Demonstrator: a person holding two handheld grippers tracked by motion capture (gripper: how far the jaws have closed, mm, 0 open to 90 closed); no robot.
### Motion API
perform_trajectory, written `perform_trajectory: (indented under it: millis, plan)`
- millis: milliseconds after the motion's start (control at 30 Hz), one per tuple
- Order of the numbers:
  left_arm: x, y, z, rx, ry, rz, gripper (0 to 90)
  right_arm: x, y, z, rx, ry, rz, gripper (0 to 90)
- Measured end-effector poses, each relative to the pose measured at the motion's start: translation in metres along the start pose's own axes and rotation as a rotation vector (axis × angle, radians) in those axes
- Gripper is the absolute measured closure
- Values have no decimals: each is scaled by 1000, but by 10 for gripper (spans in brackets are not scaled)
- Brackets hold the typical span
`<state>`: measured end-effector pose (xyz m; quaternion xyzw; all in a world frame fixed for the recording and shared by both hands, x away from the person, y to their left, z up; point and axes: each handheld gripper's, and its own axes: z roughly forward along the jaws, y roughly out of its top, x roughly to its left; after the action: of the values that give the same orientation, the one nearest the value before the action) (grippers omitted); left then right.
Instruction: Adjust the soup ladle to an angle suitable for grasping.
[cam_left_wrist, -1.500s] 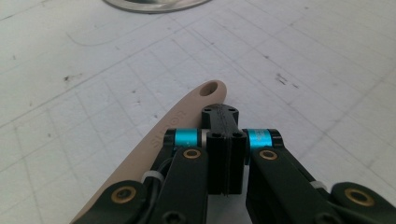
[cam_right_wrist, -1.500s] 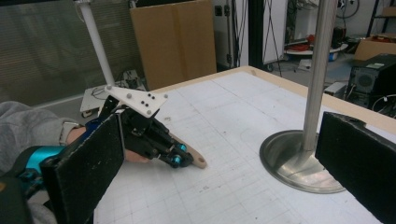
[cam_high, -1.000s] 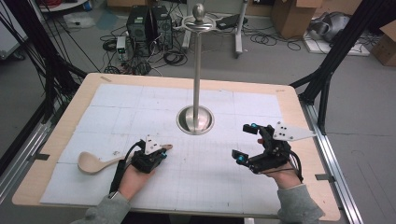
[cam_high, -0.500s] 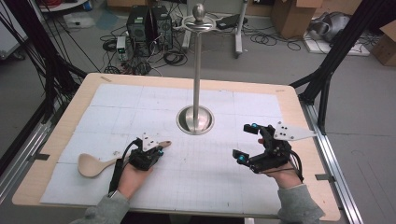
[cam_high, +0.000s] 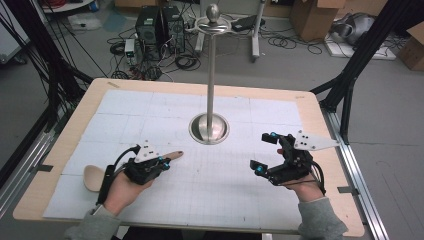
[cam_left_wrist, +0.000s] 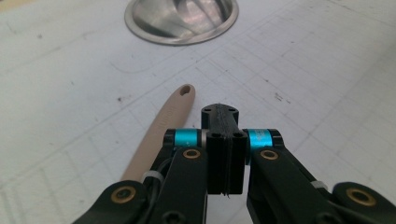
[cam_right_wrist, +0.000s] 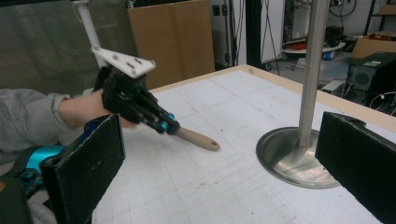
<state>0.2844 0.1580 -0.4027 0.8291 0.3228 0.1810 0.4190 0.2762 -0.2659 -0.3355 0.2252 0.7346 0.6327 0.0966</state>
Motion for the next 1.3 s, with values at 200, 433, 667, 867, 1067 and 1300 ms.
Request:
perform_trajectory:
  millis: [200,433,667,867,1067,1300]
  plan:
    - [28,-6,-25,-16,-68,13,789,1,0,0,1,-1,-3,4]
    - [50,-14,-51,-16,-118,99,618,-1,0,1,3,-1,0,3]
    - [67,-17,-63,-9,-150,97,338,1,0,3,6,-1,-2,4]
    - [78,-18,-73,0,-167,98,189,1,-1,4,13,-4,-4,4]
    - [80,-18,-74,11,-158,92,172,1,-1,4,17,-1,-3,4]
    - [87,-21,-72,31,-157,78,172,1,-2,3,19,-1,0,3]
